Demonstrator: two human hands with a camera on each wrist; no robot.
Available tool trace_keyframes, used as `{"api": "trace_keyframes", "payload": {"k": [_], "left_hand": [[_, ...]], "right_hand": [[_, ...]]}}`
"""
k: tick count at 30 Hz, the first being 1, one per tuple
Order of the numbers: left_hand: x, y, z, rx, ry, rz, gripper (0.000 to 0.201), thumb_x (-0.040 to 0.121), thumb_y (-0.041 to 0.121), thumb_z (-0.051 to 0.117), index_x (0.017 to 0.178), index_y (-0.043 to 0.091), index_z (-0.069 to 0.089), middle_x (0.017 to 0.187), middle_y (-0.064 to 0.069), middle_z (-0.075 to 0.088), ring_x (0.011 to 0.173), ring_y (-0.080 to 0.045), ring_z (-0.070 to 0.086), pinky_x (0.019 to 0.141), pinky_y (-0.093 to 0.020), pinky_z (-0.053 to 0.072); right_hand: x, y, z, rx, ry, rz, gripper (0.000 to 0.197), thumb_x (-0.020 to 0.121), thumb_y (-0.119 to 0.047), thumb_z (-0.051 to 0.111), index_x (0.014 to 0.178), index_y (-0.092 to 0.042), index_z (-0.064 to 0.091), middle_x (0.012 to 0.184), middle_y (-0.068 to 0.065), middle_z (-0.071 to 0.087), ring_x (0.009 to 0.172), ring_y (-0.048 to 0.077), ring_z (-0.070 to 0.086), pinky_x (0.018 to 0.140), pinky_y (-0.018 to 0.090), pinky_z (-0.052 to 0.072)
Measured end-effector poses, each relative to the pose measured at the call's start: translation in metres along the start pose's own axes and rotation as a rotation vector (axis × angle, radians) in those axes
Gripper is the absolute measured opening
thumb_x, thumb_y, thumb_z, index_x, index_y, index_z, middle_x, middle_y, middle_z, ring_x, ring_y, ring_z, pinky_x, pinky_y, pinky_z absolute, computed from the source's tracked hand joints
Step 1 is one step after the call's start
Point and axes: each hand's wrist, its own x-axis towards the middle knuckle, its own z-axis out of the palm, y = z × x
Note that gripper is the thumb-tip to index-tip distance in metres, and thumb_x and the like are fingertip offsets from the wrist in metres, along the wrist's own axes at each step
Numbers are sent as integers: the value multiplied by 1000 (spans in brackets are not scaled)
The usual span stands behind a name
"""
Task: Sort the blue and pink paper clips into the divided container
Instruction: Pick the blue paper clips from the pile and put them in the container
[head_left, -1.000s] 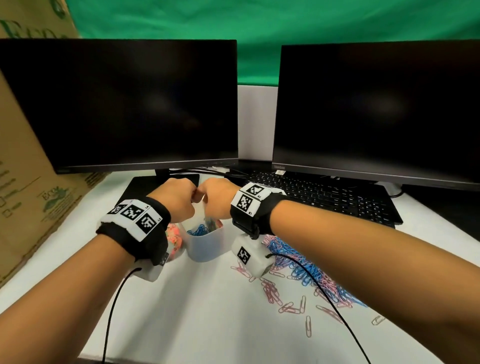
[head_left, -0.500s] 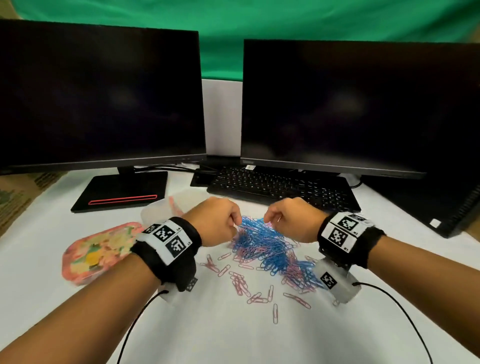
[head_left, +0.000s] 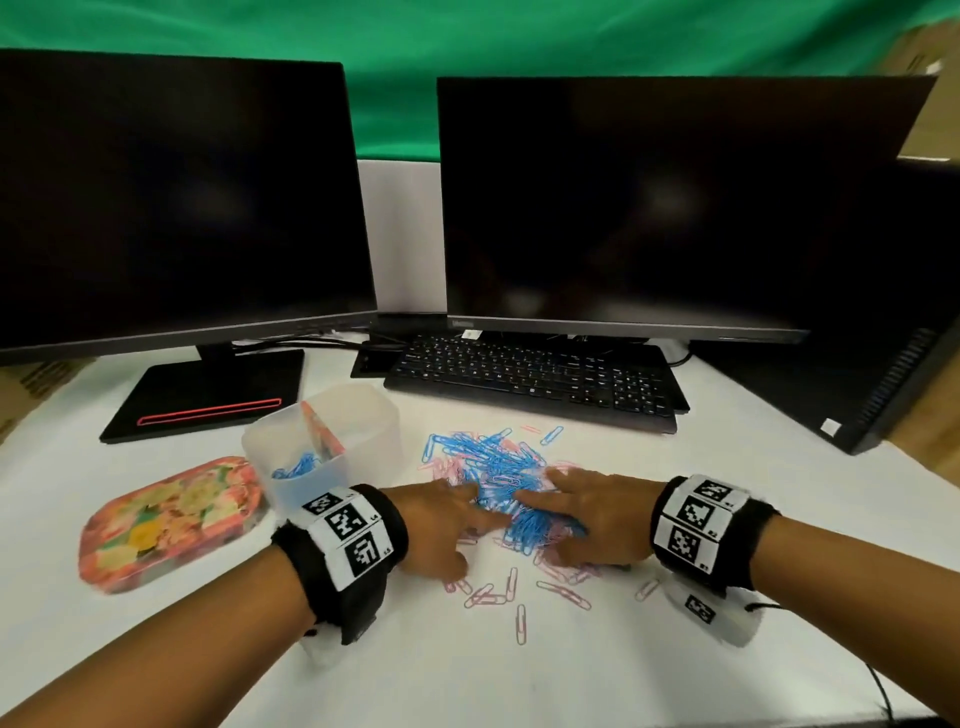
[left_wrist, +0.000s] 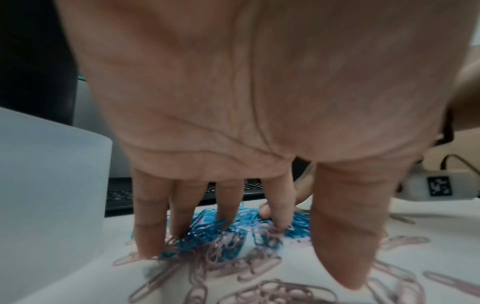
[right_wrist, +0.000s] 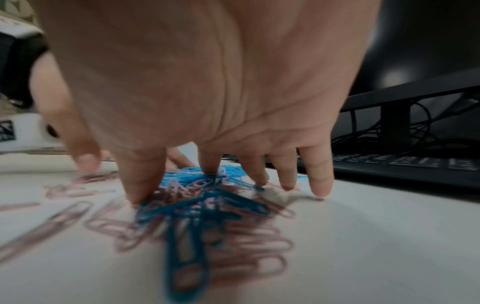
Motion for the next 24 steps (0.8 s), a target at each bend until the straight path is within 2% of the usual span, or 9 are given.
{"api": "trace_keyframes", "payload": {"k": [3,5,7,10,13,16,18,21,24], "left_hand": [[-8,-5,3,-46,-18,35,67,94,34,53,149,50,20,164,-3,7,150,-26,10,122,-35,13],[-11,-8,4,-106,30,59,63,93,34,55,148,48,27,161,0,18,148,-22,18,120,-33,18],[-10,-12,5,-148,123,71,60,92,31,56,148,39,35,151,0,37,139,-20,35,113,-29,30],[-6,-17,6,-131,149,32,52,91,33,53,142,32,44,138,-2,46,130,-22,44,108,-36,37],[-6,-19,8,-99,77,7,49,90,32,53,139,35,46,140,-7,42,131,-28,43,108,-40,38],[-8,-25,15,-99,59,0,58,91,37,53,144,48,35,158,-2,24,144,-22,29,117,-36,28],[-11,-30,19,-107,57,-3,58,92,40,53,145,51,32,160,0,19,146,-20,25,118,-33,25],[-16,-36,22,-133,53,-9,57,92,40,54,143,53,34,161,2,17,147,-18,23,119,-32,23],[-18,-37,19,-169,131,-11,52,91,37,56,141,45,43,150,1,37,140,-18,35,114,-32,32]], "right_hand": [[4,14,0,-23,-20,98,88,74,-88,32,144,-57,-10,162,7,-11,149,35,-1,120,53,10],[5,18,-1,-7,29,125,94,70,-91,31,145,-55,-13,162,8,-12,149,38,1,120,53,9],[5,14,-2,18,104,68,94,72,-89,32,146,-52,-11,162,11,-10,149,36,1,120,51,9],[2,-3,0,32,105,-79,86,80,-81,36,149,-49,-6,162,8,-9,150,28,-1,121,47,6],[1,-12,6,13,62,-123,83,82,-78,38,148,-51,-4,162,3,-13,150,26,-5,121,47,6],[1,-4,7,-26,30,-82,85,79,-81,39,147,-53,-6,162,3,-16,150,30,-7,121,50,5],[1,3,6,-28,20,-55,86,77,-83,38,145,-56,-8,161,2,-17,150,31,-7,121,51,5],[-2,13,7,-27,-3,-30,90,73,-88,36,143,-58,-11,160,-1,-21,149,31,-8,120,53,5],[-6,18,4,26,36,-20,89,74,-84,41,145,-57,-6,162,0,-12,150,28,3,121,46,11]]}}
